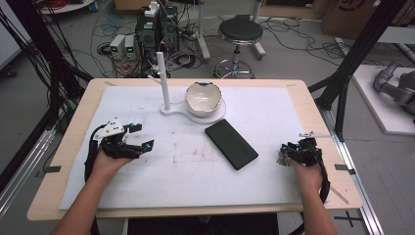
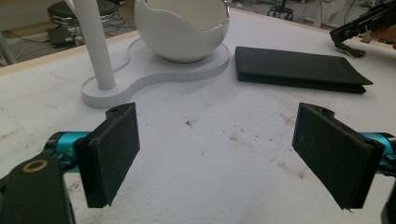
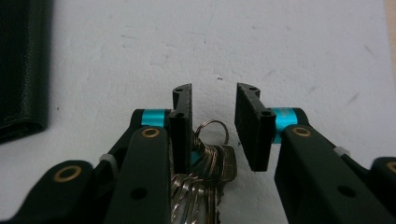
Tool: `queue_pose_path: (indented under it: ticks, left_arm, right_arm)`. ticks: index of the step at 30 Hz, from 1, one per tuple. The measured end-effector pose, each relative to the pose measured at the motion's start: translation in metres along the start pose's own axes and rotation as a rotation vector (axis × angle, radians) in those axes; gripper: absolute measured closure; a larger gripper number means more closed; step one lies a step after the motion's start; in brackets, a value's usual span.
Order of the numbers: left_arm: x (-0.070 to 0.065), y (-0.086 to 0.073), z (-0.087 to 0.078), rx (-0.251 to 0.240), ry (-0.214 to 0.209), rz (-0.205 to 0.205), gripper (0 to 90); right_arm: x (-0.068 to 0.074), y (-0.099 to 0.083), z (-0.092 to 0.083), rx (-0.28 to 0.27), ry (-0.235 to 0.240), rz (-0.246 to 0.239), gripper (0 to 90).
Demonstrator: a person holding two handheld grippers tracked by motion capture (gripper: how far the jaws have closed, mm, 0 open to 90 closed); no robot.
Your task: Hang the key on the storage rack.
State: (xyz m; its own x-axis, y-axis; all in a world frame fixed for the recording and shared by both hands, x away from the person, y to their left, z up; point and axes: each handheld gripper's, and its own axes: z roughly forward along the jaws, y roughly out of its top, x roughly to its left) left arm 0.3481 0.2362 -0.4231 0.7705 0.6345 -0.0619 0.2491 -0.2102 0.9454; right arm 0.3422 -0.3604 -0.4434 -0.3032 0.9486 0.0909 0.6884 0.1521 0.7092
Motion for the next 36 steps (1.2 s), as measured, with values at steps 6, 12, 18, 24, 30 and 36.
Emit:
queue_pose_path:
  ticks: [6,12,18,24,30,36]
  left_arm:
    - [0.0,0.0,-0.001,-0.002,-0.001,-0.004,14.9]
    - [0.0,0.0,0.0,-0.002,-0.005,0.002,14.9]
    - [0.0,0.0,-0.001,-0.002,-0.003,0.002,14.9]
    - [0.0,0.0,-0.001,-0.002,0.0,0.004,14.9]
    - [0.0,0.0,-0.001,-0.004,-0.001,0.006,14.9]
    - [0.0,0.0,-0.001,-0.004,0.0,0.007,14.9]
  right_arm:
    - [0.0,0.0,-0.004,0.005,-0.016,0.003,77.2]
    - [-0.004,-0.001,-0.009,0.0,-0.033,0.013,82.3]
    - [-0.007,-0.003,-0.01,-0.002,-0.046,0.047,69.3]
    - [-0.004,-0.003,-0.015,-0.008,-0.062,0.079,64.9]
    - [-0.004,-0.004,-0.011,0.023,-0.029,0.118,72.4]
    - [-0.001,-0.002,-0.011,0.024,-0.02,0.099,87.9]
